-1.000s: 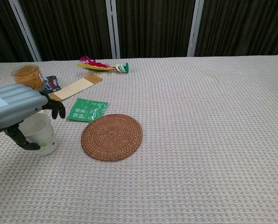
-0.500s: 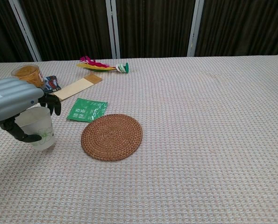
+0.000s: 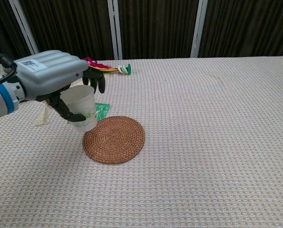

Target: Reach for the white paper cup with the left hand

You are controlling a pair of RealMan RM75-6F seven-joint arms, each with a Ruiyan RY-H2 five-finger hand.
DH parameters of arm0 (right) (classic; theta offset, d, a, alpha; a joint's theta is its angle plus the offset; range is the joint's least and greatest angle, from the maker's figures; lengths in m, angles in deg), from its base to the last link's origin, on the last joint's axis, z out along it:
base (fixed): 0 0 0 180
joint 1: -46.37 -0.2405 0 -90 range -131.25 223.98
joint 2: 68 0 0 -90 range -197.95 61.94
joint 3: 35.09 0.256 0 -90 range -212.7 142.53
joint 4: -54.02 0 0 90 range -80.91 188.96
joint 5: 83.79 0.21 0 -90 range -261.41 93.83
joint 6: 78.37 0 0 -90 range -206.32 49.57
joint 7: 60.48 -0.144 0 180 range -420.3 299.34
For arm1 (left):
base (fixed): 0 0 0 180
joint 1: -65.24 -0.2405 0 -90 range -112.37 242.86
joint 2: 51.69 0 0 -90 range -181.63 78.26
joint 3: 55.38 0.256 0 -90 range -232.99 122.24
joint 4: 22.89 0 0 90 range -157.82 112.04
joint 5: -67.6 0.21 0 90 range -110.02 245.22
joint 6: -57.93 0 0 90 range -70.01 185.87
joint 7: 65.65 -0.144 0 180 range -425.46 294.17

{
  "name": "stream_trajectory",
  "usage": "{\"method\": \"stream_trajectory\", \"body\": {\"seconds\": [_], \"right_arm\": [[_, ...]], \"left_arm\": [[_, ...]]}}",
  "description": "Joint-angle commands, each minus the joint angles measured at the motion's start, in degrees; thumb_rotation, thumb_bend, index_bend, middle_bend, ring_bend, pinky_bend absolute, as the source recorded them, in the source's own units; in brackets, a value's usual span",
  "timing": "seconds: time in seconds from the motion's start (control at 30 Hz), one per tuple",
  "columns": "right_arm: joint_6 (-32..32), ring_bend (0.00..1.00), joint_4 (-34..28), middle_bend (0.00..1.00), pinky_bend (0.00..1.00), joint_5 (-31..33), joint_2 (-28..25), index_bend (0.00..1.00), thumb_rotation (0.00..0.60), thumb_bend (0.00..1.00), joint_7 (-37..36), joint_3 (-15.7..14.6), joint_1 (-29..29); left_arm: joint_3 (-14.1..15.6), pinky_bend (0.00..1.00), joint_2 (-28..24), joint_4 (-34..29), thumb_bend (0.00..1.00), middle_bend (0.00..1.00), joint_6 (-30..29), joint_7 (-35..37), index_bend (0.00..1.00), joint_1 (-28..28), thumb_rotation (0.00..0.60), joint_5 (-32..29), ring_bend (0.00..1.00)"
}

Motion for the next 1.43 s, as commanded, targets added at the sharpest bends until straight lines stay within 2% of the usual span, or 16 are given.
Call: {"method": "stream_trajectory", "body": {"seconds": [0.03, 0.27, 0.5, 0.57, 0.63, 0.67, 0.73, 0.8, 0.97, 1.17, 1.3, 1.43], "right_arm": [[-0.7, 0.00, 0.4, 0.00, 0.00, 0.8, -0.1, 0.00, 0.600, 0.00, -0.5, 0.3, -0.2], [-1.3, 0.00, 0.8, 0.00, 0.00, 1.4, -0.3, 0.00, 0.600, 0.00, -1.5, 0.5, -0.2], [-1.8, 0.00, 1.1, 0.00, 0.00, 1.8, -0.5, 0.00, 0.600, 0.00, -2.1, 0.7, -0.4], [-2.0, 0.00, 1.2, 0.00, 0.00, 2.0, -0.5, 0.00, 0.600, 0.00, -2.3, 0.8, -0.5], [-2.2, 0.00, 1.3, 0.00, 0.00, 2.1, -0.6, 0.00, 0.600, 0.00, -2.5, 0.8, -0.5], [-2.2, 0.00, 1.3, 0.00, 0.00, 2.0, -0.6, 0.00, 0.600, 0.00, -2.5, 0.8, -0.5], [-2.2, 0.00, 1.2, 0.00, 0.00, 2.0, -0.7, 0.00, 0.600, 0.00, -2.7, 0.7, -0.5], [-2.3, 0.00, 1.2, 0.00, 0.00, 1.9, -0.8, 0.00, 0.600, 0.00, -2.9, 0.7, -0.5], [-2.1, 0.00, 1.2, 0.00, 0.00, 1.7, -1.1, 0.00, 0.600, 0.00, -3.7, 0.8, -0.4], [-1.3, 0.00, 0.4, 0.00, 0.00, 0.3, -1.6, 0.00, 0.600, 0.00, -4.7, 0.5, 0.0], [0.3, 0.00, 0.0, 0.00, 0.00, -1.8, -1.9, 0.00, 0.600, 0.00, -3.9, 0.0, 0.3], [1.7, 0.00, -0.9, 0.00, 0.00, -3.4, -2.3, 0.00, 0.600, 0.00, -4.5, -0.4, 0.8]], "left_arm": [[-0.9, 0.51, 3.5, 0.0, 0.23, 0.38, 0.4, -5.5, 0.34, 2.7, 0.600, -4.7, 0.33], [-1.2, 0.50, 8.4, 4.0, 0.23, 0.38, -0.1, -9.3, 0.34, 5.6, 0.600, -9.3, 0.33], [-1.3, 0.48, 11.4, 7.6, 0.19, 0.36, -0.1, -8.2, 0.33, 7.6, 0.600, -10.8, 0.30], [-1.1, 0.42, 12.0, 8.4, 0.12, 0.27, -0.3, -8.4, 0.28, 8.1, 0.600, -11.2, 0.23], [-1.0, 0.25, 12.1, 8.5, 0.03, 0.08, -0.4, -8.8, 0.14, 8.4, 0.600, -12.0, 0.06], [-0.8, 0.20, 11.9, 8.3, 0.02, 0.04, -0.5, -9.4, 0.09, 8.6, 0.600, -12.7, 0.03], [-0.8, 0.12, 11.5, 7.3, 0.00, 0.00, -0.9, -9.8, 0.01, 8.8, 0.600, -13.3, 0.00], [-0.7, 0.08, 10.6, 5.5, 0.00, 0.00, -1.4, -8.3, 0.00, 8.6, 0.600, -12.5, 0.00], [0.2, 0.03, 5.5, -0.4, 0.00, 0.00, -4.7, -4.6, 0.00, 6.7, 0.600, -8.2, 0.00], [1.5, 0.00, -4.6, -9.8, 0.00, 0.00, -12.3, -0.1, 0.00, 1.2, 0.600, -2.8, 0.00], [5.3, 0.00, -12.4, -12.1, 0.00, 0.00, -19.4, 5.9, 0.00, -5.1, 0.600, 4.7, 0.00], [9.5, 0.00, -18.2, -9.4, 0.00, 0.00, -25.6, 15.4, 0.00, -11.5, 0.600, 9.9, 0.00]]}}
